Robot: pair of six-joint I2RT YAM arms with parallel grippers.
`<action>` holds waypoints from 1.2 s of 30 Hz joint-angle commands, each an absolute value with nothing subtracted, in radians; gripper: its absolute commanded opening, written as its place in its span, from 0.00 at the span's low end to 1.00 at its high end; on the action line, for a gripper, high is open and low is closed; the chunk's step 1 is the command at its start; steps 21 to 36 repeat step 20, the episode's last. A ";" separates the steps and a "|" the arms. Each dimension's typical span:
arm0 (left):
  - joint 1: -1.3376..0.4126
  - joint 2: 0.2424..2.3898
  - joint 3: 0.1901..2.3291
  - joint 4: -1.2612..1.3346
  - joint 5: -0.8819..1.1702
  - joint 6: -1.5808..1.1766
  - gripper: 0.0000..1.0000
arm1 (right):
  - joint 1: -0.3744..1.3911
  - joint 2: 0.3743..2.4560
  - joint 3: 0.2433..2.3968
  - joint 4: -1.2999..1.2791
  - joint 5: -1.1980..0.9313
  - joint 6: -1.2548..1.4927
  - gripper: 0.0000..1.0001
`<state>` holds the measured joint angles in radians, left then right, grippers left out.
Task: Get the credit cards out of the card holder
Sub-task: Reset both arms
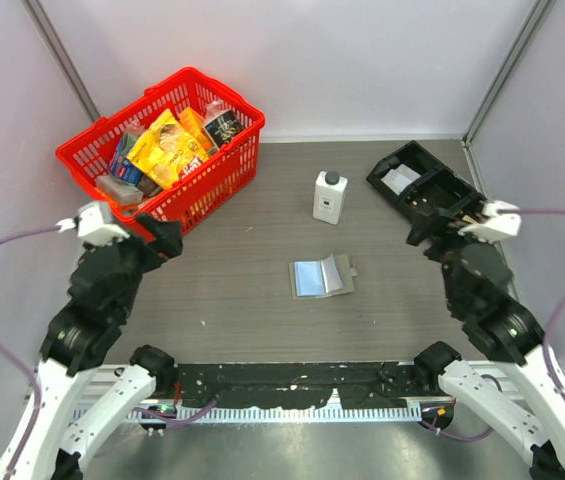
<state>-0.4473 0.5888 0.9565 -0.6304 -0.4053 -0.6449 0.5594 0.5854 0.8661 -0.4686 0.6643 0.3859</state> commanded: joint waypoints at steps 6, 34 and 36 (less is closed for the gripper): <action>-0.443 0.359 1.029 -0.483 -0.617 -0.443 1.00 | 0.558 0.301 0.887 -0.450 0.894 0.186 0.86; -0.443 0.298 0.959 -0.390 -0.676 -0.396 1.00 | 0.560 0.127 0.811 -0.381 0.968 0.143 0.86; -0.443 0.298 0.959 -0.390 -0.676 -0.396 1.00 | 0.560 0.127 0.811 -0.381 0.968 0.143 0.86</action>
